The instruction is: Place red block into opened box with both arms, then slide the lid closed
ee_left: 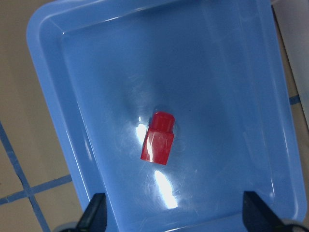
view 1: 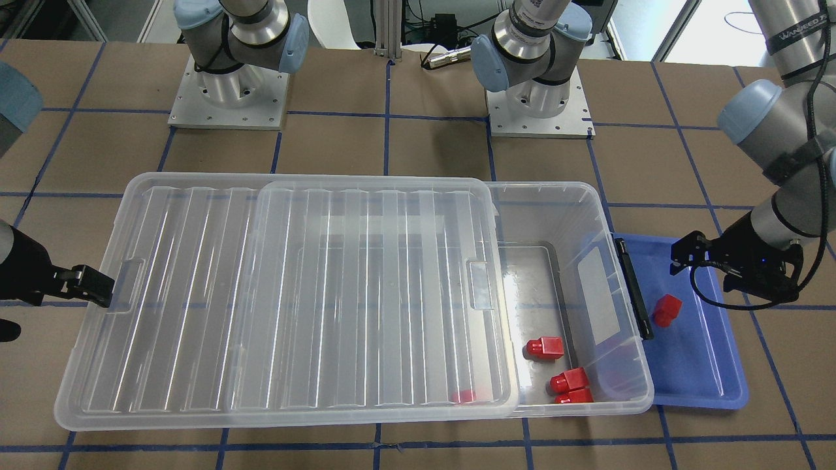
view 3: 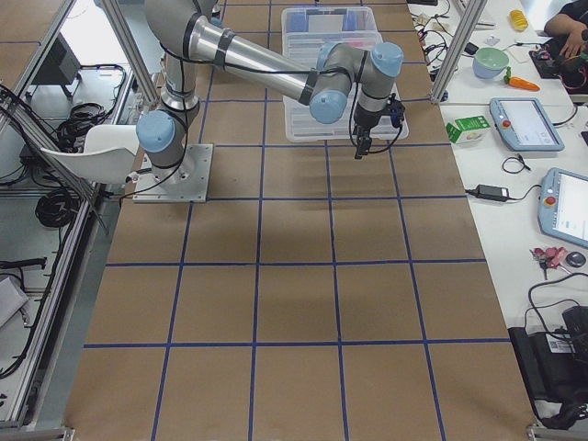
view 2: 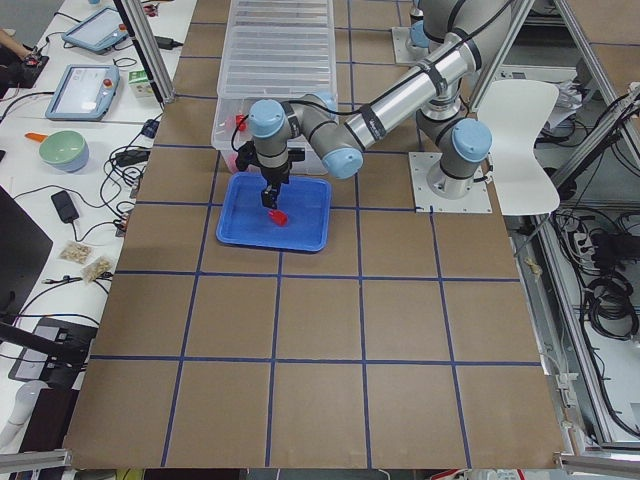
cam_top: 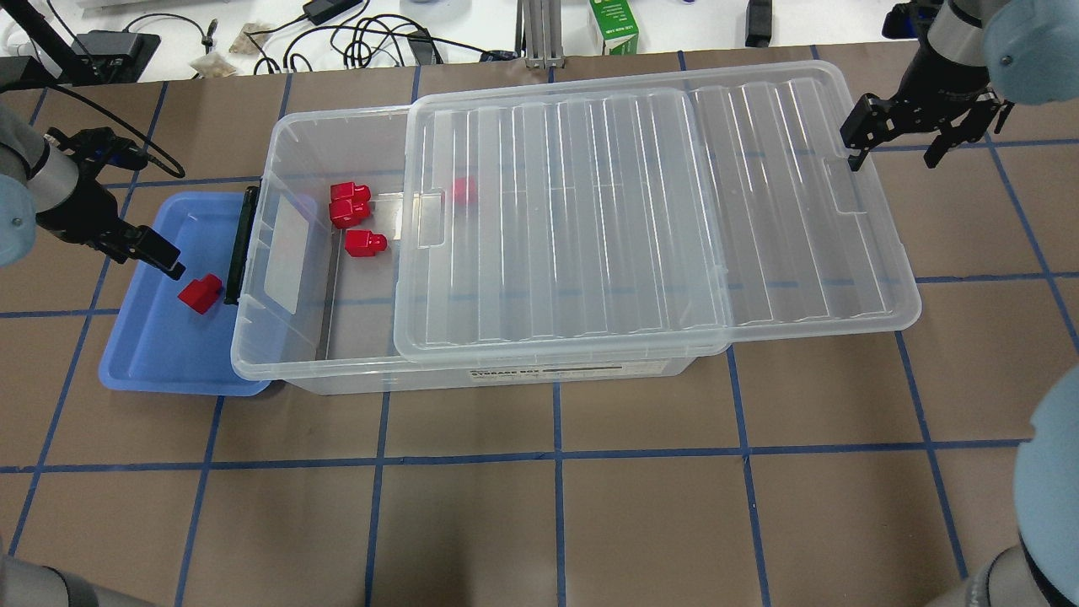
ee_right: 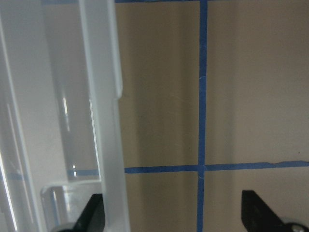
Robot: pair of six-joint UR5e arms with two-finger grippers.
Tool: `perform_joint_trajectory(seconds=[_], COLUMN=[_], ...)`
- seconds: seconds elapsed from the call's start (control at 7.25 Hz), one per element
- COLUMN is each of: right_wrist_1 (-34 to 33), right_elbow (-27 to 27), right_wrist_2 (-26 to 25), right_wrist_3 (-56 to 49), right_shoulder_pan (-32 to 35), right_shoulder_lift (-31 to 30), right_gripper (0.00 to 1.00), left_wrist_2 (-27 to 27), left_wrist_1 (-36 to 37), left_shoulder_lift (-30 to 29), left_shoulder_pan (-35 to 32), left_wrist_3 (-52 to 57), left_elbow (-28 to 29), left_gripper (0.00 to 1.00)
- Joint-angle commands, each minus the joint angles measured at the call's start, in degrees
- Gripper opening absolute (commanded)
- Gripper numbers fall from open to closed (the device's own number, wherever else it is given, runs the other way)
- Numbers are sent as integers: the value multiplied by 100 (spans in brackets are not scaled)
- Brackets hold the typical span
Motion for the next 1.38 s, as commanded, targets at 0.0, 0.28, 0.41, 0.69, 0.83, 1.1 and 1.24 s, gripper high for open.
perform_joint_trajectory(seconds=[0.0,0.28,0.41,0.69,0.83,1.1,1.24], right_wrist_1=[7,7,15,103,382,1128,1375], right_elbow=[0,0,-9,-105,-254,-361,-352], right_wrist_2=[-115,-115,-106,-54,-45,-45,-54], right_wrist_3=[-156,-200,-200,-122,-104,385,832], right_shoulder_pan=[-111,-172,-173,-120,-102,81,256], right_shoulder_lift=[0,0,-9,-157,-411,-964,-1210], right_gripper=[100,100,100,100,100,100,100], left_wrist_2=[-97,-88,-88,-88,-71,-18,8], left_wrist_1=[242,813,920,1044,1044,1035,1027], left_shoulder_lift=[-313,-629,-735,-911,-955,-1008,-991], left_shoulder_pan=[4,13,13,13,13,22,22], left_wrist_3=[73,248,249,249,240,222,231], left_elbow=[-65,-179,-179,-179,-188,-197,-197], left_gripper=[100,100,100,100,99,51,27])
